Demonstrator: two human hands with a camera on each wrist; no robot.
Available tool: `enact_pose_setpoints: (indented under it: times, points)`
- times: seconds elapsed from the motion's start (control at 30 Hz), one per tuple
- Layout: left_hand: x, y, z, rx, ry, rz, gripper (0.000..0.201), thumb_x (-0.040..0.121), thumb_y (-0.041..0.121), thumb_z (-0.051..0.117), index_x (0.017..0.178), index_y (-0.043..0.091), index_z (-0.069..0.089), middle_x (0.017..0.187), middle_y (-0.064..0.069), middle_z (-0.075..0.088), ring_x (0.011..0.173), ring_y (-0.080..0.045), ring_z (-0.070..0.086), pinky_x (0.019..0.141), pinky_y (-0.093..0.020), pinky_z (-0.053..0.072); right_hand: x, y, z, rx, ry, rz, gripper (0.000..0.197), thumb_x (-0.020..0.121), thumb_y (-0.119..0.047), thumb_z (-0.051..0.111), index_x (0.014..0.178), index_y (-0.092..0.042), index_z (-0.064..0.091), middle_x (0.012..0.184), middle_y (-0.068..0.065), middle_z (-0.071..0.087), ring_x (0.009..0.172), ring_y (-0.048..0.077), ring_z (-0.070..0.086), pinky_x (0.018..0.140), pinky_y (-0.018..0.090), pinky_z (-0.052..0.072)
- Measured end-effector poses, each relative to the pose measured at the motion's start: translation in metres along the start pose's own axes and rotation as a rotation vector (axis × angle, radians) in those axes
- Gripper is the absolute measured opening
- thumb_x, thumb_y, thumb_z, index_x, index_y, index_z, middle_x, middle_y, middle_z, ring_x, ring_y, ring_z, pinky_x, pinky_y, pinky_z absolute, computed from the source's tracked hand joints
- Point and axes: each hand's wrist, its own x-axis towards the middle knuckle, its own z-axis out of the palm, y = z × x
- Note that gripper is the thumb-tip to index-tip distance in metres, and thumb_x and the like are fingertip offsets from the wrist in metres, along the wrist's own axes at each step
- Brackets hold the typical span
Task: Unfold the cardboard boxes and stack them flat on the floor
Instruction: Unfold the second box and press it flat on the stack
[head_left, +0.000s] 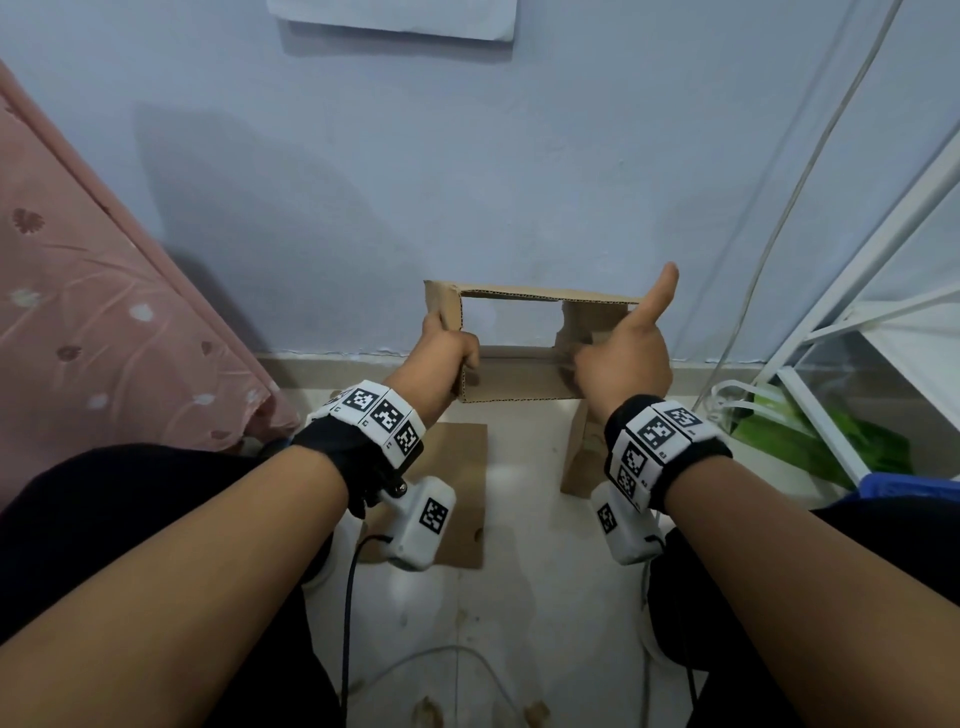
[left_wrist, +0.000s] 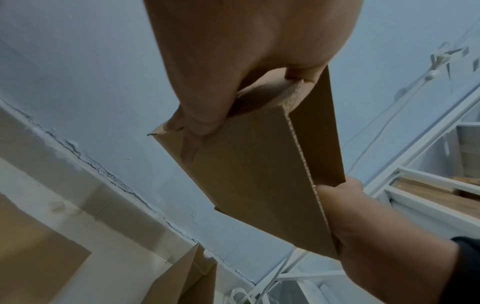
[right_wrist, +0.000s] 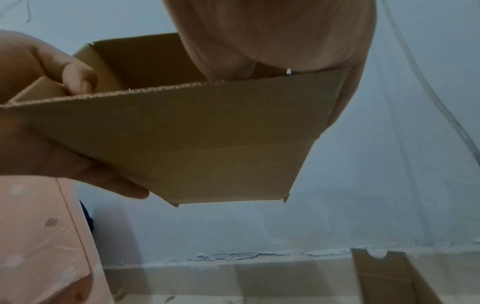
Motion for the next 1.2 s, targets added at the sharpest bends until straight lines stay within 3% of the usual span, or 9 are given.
enact_pose_setpoints:
  times: [0.17, 0.23, 0.3, 0.37, 0.53, 0.73, 0.93, 1.1, 1.2]
  points:
    - [0.000, -0.003, 0.000, -0.005, 0.032, 0.018, 0.095, 0.053, 0.011, 0.044, 0.147, 0.002, 0.035, 0.080, -0.013, 0.035, 0.052, -0.017, 0.039, 0.067, -0.033, 0.038, 0.002, 0.001, 0.001, -0.028, 0.009, -0.009, 0.107, 0.089, -0.034, 0.065, 0.150, -0.037, -0.023, 0.090, -0.002, 0.065, 0.069, 0.021, 0.063, 0.065, 0.036, 0.054]
    - [-0.001, -0.002, -0.001, -0.046, 0.037, 0.009, 0.066, 0.059, 0.012, 0.046, 0.123, -0.003, 0.050, 0.074, -0.006, 0.035, 0.055, -0.019, 0.041, 0.058, -0.029, 0.036, 0.001, 0.000, 0.002, -0.030, 0.009, -0.006, 0.106, 0.089, -0.034, 0.063, 0.150, -0.038, -0.023, 0.088, -0.002, 0.064, 0.066, 0.021, 0.062, 0.064, 0.035, 0.053]
    - [0.000, 0.001, -0.002, -0.067, 0.059, 0.003, 0.011, 0.075, 0.008, 0.048, 0.085, 0.012, 0.050, 0.074, -0.005, 0.036, 0.060, -0.021, 0.043, 0.054, -0.026, 0.034, 0.001, -0.001, 0.003, -0.031, 0.007, -0.016, 0.105, 0.088, -0.035, 0.063, 0.150, -0.038, -0.022, 0.086, -0.001, 0.064, 0.066, 0.021, 0.061, 0.061, 0.033, 0.051]
    - [0.006, -0.001, -0.005, -0.041, 0.088, 0.009, 0.010, 0.078, 0.010, 0.048, 0.076, 0.017, 0.041, 0.075, -0.005, 0.037, 0.064, -0.021, 0.042, 0.051, -0.025, 0.030, 0.001, -0.002, 0.004, -0.019, -0.013, -0.020, 0.103, 0.090, -0.035, 0.061, 0.151, -0.036, -0.022, 0.084, -0.001, 0.064, 0.068, 0.023, 0.062, 0.062, 0.035, 0.052]
    - [0.017, 0.000, -0.016, -0.045, 0.214, 0.048, 0.003, 0.090, 0.010, 0.050, 0.087, 0.010, 0.051, 0.079, -0.006, 0.042, 0.063, -0.020, 0.041, 0.050, -0.025, 0.035, -0.006, -0.008, 0.000, -0.059, -0.118, -0.122, 0.089, 0.087, -0.012, 0.058, 0.157, -0.024, 0.005, 0.082, 0.002, 0.060, 0.071, 0.029, 0.061, 0.065, 0.040, 0.054]
    - [0.017, 0.011, -0.023, -0.456, 0.263, 0.088, 0.023, 0.099, 0.023, 0.048, 0.112, 0.011, 0.062, 0.105, -0.013, 0.064, 0.097, -0.030, 0.063, 0.076, -0.045, 0.061, -0.024, -0.014, -0.005, -0.186, -0.313, -0.452, 0.069, 0.076, 0.005, 0.052, 0.138, -0.024, 0.053, 0.095, 0.011, 0.070, 0.087, 0.036, 0.063, 0.073, 0.038, 0.051]
    - [0.008, 0.010, -0.015, -0.761, 0.182, 0.129, 0.054, 0.097, 0.049, 0.049, 0.137, 0.015, 0.059, 0.135, -0.014, 0.064, 0.125, -0.037, 0.059, 0.086, -0.070, 0.052, -0.044, -0.016, 0.005, -0.147, -0.433, -0.588, 0.077, 0.075, 0.007, 0.048, 0.147, -0.019, 0.048, 0.130, 0.010, 0.064, 0.110, 0.035, 0.061, 0.088, 0.044, 0.052]
    - [0.000, 0.015, -0.014, -0.606, 0.069, 0.179, 0.068, 0.093, 0.070, 0.047, 0.133, 0.017, 0.061, 0.123, -0.009, 0.072, 0.112, -0.028, 0.070, 0.085, -0.055, 0.060, -0.044, -0.018, 0.008, -0.253, -0.422, -0.611, 0.072, 0.076, 0.005, 0.051, 0.145, -0.017, 0.047, 0.113, 0.008, 0.066, 0.092, 0.035, 0.062, 0.074, 0.042, 0.052]
    - [-0.002, 0.012, -0.011, -0.346, 0.097, 0.203, 0.051, 0.091, 0.047, 0.070, 0.127, 0.012, 0.062, 0.110, -0.008, 0.076, 0.102, -0.027, 0.074, 0.082, -0.047, 0.062, -0.047, -0.013, 0.014, -0.375, -0.410, -0.688, 0.072, 0.075, 0.003, 0.052, 0.144, -0.013, 0.043, 0.114, 0.007, 0.062, 0.091, 0.034, 0.059, 0.067, 0.042, 0.052]
